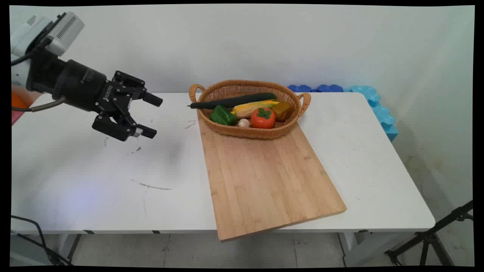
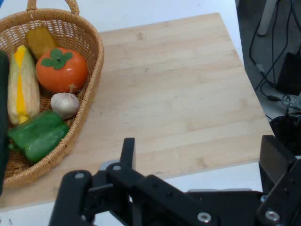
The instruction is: Pick up the potato from the vegetable basket
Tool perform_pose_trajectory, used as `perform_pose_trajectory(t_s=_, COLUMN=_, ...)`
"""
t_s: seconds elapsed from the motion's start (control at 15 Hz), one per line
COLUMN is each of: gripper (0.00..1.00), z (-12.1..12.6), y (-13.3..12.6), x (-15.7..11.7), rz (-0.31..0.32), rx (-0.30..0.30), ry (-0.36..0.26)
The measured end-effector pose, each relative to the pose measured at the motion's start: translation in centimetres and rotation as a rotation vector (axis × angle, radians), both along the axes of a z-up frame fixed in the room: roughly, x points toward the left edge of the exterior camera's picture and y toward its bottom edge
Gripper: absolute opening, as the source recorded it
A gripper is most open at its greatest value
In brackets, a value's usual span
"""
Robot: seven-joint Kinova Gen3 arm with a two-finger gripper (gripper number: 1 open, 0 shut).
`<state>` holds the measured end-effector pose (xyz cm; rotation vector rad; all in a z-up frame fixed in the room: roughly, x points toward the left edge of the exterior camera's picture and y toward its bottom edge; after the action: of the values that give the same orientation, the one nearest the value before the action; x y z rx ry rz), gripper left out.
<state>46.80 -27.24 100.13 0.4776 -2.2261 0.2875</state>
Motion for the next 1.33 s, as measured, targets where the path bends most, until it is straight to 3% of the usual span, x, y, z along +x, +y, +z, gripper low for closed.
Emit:
perform_pose_trajectory(t_s=0.33, gripper=1.00, z=0.2, y=-1.0, x=-0.4, rz=0.020, rx=0.006, ry=-0.001)
perform_pose_trajectory(t_s=0.87, gripper=1.00, z=1.5, y=-5.5, x=-3.7, rz=0.077, rx=0.031, ry=0.014)
perform_pose_trajectory(t_s=1.33, gripper=1.00, z=2.2, y=-10.3, x=-8.9, rz=0.179, rx=0.053, ry=0.015)
